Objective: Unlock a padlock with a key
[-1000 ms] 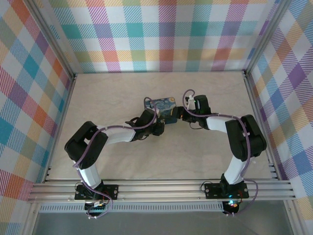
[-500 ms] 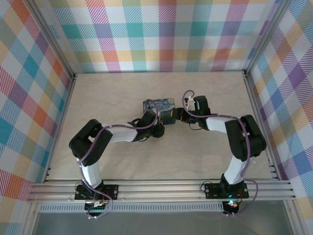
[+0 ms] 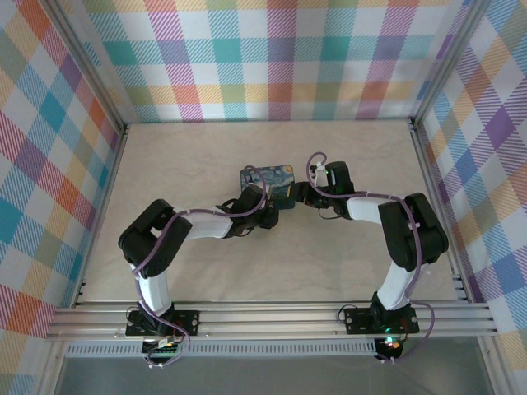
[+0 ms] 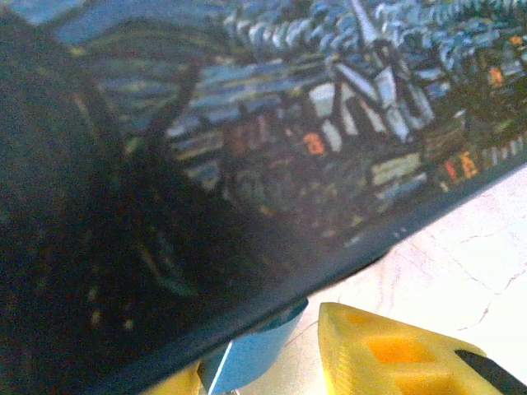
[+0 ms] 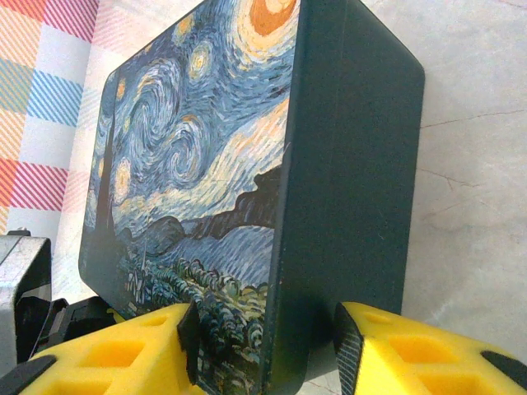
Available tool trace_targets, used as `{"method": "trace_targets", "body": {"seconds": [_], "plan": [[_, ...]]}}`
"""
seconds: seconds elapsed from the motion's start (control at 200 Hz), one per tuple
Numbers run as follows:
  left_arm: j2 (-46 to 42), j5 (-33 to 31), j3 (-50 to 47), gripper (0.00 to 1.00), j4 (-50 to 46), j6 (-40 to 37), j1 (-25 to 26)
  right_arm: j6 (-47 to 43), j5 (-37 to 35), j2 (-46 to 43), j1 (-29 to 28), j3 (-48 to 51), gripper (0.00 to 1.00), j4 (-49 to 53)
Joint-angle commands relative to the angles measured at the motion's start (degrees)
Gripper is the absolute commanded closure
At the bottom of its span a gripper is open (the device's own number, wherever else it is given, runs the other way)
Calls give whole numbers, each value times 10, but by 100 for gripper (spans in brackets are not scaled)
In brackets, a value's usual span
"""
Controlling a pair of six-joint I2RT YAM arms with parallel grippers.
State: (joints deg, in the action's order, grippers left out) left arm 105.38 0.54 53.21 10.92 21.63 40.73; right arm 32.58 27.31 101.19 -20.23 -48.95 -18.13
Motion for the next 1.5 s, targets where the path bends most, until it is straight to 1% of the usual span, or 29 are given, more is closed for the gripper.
{"method": "trace_targets", "body": {"seconds": [0.0,0.245,0.575,0.605,0.69,0.755,0.81,0.895,1.075,1.125,1.245,1.355,1.44,1.495], "plan": [[11,-4,14,61,25,15,-3,4,13,3,-5,10,52,-15],[16,-6,2,67,52,46,-2,11,13,3,-6,17,52,-27],[17,-14,3,77,48,55,1,17,12,3,-8,22,53,-38],[17,-15,2,79,48,58,2,18,13,2,-7,23,53,-40],[14,-17,0,81,47,69,4,21,12,0,-8,26,53,-44],[12,-19,0,85,44,77,5,24,10,-4,-8,29,53,-50],[9,-20,-2,88,41,87,6,23,5,-11,-8,31,52,-52],[1,-24,-4,92,34,104,6,12,-14,-31,-7,36,47,-44],[-24,-23,-4,98,1,150,6,-39,-79,-97,-3,62,37,0],[-34,-20,-3,100,-11,168,6,-54,-97,-124,-4,84,36,-4],[-51,0,13,100,-50,209,6,-95,-126,-199,-12,144,34,-36],[-60,21,31,100,-81,241,5,-162,-170,-271,-50,176,33,-25],[-68,30,42,100,-103,260,3,-233,-217,-324,-102,203,31,-38],[-74,39,43,100,-108,274,0,-293,-235,-351,-135,227,30,-65]]}}
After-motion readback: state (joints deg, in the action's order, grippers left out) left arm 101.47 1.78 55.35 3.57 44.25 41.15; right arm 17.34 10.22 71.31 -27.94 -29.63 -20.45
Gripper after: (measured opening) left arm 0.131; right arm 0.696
